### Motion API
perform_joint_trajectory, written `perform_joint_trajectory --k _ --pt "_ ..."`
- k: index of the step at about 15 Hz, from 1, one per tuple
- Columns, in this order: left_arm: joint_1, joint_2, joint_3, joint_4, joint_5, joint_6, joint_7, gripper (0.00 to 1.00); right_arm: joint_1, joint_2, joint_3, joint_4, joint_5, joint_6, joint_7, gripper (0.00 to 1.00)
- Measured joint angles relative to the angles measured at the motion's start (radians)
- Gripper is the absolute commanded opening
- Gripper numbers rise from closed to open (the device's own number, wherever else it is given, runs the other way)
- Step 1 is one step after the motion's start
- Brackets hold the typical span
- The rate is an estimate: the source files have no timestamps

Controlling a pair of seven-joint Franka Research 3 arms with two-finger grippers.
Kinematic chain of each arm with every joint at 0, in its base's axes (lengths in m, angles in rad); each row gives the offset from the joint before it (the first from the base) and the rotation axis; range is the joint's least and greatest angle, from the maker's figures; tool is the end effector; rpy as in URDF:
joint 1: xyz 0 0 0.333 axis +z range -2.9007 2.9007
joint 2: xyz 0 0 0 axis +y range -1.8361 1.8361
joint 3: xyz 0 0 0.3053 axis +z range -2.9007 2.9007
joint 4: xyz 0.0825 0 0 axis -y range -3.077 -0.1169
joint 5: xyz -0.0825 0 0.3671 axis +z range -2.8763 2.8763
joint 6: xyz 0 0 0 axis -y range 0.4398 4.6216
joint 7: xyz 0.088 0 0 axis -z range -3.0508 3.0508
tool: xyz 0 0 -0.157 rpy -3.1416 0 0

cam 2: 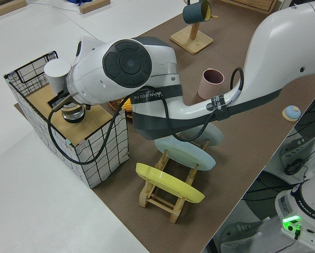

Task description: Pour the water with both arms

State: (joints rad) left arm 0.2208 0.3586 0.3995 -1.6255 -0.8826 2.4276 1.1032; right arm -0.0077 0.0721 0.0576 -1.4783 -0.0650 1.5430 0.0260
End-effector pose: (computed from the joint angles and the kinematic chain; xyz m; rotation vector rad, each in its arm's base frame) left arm 0.6057 0.3599 0.4397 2.8910 0.0029 1.1327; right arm 0.5563 0.0164 0.5642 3.0803 0.0342 -0.0077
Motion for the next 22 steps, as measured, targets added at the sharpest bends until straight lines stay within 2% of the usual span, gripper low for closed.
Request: perform_joint_trajectory --k 7,10,14,22 --pt "0.009 0.003 -0.005 0.003 -0.003 0.000 0.004 1.00 0.000 0.000 0.000 0.000 0.000 0.000 0.000 0.987" --pt "0.011 0.003 0.001 0.006 0.020 -0.035 -0.035 1.00 0.000 0.000 0.000 0.000 0.000 0.000 0.000 0.987" --pt "0.012 -0.011 0.003 0.040 0.217 -0.127 -0.194 1.00 0.000 0.000 0.000 0.000 0.000 0.000 0.000 0.987" --pt "0.019 -0.049 0.024 0.196 0.524 -0.485 -0.391 1.00 0.000 0.000 0.000 0.000 0.000 0.000 0.000 0.987"
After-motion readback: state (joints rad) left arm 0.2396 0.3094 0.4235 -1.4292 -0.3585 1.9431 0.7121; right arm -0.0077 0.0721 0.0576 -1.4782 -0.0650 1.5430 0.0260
